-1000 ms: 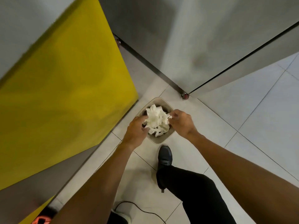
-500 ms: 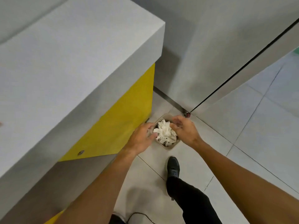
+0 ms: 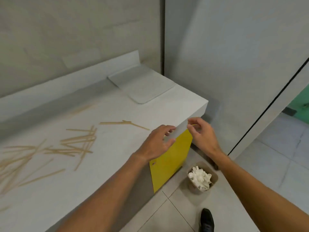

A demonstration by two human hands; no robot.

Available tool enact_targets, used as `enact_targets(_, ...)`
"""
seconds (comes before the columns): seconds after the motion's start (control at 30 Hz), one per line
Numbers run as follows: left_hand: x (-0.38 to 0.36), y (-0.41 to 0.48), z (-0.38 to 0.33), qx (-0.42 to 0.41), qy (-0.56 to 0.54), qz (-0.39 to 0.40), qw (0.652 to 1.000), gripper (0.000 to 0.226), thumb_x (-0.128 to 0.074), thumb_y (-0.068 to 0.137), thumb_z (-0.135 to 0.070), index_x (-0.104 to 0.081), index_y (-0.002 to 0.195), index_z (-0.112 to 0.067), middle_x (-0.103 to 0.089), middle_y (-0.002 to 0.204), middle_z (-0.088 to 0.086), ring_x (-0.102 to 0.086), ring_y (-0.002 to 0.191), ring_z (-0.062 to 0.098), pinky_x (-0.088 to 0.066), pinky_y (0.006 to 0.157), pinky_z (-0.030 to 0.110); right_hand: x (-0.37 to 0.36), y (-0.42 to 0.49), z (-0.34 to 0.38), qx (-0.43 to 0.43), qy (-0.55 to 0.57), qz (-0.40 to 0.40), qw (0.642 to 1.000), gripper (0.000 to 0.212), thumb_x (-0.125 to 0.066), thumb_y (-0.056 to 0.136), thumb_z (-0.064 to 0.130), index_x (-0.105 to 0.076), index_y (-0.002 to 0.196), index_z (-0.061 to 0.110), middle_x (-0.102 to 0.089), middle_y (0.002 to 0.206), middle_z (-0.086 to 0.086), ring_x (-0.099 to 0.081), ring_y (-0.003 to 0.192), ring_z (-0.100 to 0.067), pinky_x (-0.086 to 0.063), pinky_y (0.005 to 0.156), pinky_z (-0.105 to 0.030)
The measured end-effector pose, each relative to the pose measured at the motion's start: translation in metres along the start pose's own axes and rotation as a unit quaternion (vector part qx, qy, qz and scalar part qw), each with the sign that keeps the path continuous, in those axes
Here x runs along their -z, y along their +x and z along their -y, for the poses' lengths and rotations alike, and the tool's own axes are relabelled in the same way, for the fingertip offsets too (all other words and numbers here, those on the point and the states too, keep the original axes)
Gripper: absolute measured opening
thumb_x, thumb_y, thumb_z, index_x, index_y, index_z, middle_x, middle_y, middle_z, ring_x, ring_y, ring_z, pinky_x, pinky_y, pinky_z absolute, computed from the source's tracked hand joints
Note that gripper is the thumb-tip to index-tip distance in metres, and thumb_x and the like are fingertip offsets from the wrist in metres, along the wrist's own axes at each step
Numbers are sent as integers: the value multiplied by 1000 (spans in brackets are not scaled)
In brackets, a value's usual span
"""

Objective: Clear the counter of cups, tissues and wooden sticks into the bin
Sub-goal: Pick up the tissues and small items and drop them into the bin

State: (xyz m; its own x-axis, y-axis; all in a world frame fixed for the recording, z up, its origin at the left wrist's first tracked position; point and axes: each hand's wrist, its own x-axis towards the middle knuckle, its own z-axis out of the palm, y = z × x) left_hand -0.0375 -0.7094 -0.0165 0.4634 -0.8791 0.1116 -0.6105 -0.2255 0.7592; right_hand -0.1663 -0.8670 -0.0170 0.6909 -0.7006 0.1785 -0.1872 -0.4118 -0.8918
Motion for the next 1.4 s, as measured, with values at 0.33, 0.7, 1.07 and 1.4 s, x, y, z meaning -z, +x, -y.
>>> enact_targets(0.33,199,-172,42,104,99,-196,970,37,-57,94,-39,-52,130,-34,-55,119,-17,-49,115,3,-44,101,35,-169,-28,170,116,61,136,982,14,-62,93,14,-66,104,20,-68,102,8,-62,85,-1,-47,68,-8)
enact_targets(0.7,302,-405,110,331,141,-370,856,34,-58,95,-32,-53,129,-33,-56,118,-13,-50,111,6,-43,99,30,-378,-105,292,228,72,414,878,15,-63,92,14,-66,104,23,-67,105,9,-64,89,-4,-44,69,-5)
enact_targets(1.07,360,-505,150,458,134,-468,744,30,-58,95,-16,-58,124,-24,-58,117,-4,-56,103,12,-42,88,22,-528,-167,342,303,-8,629,715,25,-66,91,22,-65,116,24,-63,114,10,-62,98,-6,-54,85,-26)
enact_targets(1.4,382,-506,221,488,95,-464,733,32,-59,95,-16,-56,126,-26,-56,122,-2,-56,102,14,-47,90,26,-617,-189,328,367,-54,668,644,38,-61,83,43,-57,121,41,-55,120,17,-49,113,-7,-43,98,-30)
